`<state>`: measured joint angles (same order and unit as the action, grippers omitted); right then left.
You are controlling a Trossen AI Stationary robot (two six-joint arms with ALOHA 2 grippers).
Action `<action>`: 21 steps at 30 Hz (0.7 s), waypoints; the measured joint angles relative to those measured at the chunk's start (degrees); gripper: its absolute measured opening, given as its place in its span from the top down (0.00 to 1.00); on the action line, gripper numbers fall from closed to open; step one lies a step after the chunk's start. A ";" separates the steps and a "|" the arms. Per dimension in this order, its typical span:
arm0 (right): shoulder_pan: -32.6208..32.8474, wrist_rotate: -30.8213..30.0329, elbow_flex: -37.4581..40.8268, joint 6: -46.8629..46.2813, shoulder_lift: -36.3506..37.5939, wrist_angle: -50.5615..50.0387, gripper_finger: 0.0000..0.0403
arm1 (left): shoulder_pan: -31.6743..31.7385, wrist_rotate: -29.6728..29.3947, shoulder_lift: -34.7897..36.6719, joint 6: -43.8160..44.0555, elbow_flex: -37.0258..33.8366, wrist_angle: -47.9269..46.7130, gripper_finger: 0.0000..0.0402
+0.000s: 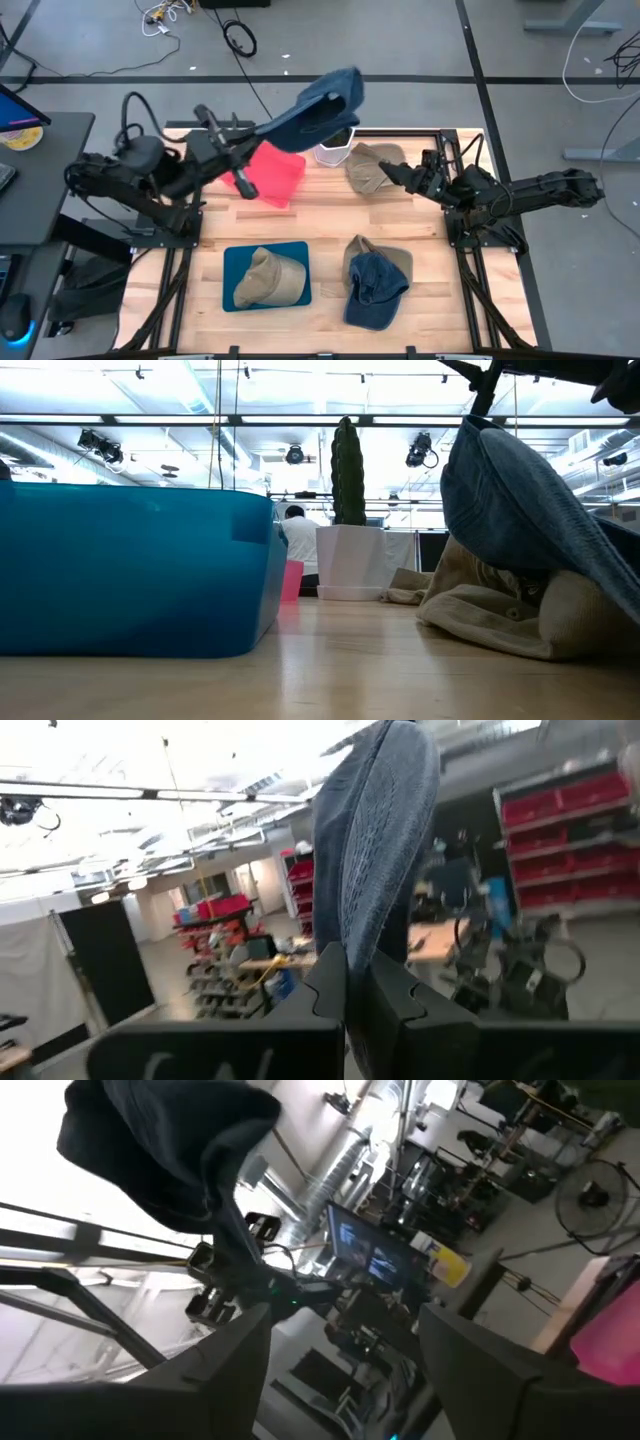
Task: Pick & Place hat
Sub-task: Put the top blue cap into the pink bin
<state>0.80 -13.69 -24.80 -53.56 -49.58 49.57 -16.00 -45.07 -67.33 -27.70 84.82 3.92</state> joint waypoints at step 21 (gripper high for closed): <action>0.00 0.79 0.04 -2.99 0.00 -4.19 0.37 | -20.50 -45.02 2.10 6.39 0.00 -7.37 0.97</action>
<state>0.80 -12.91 -24.75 -56.55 -49.58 45.39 -36.50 -90.08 -65.23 -21.31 84.82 -3.46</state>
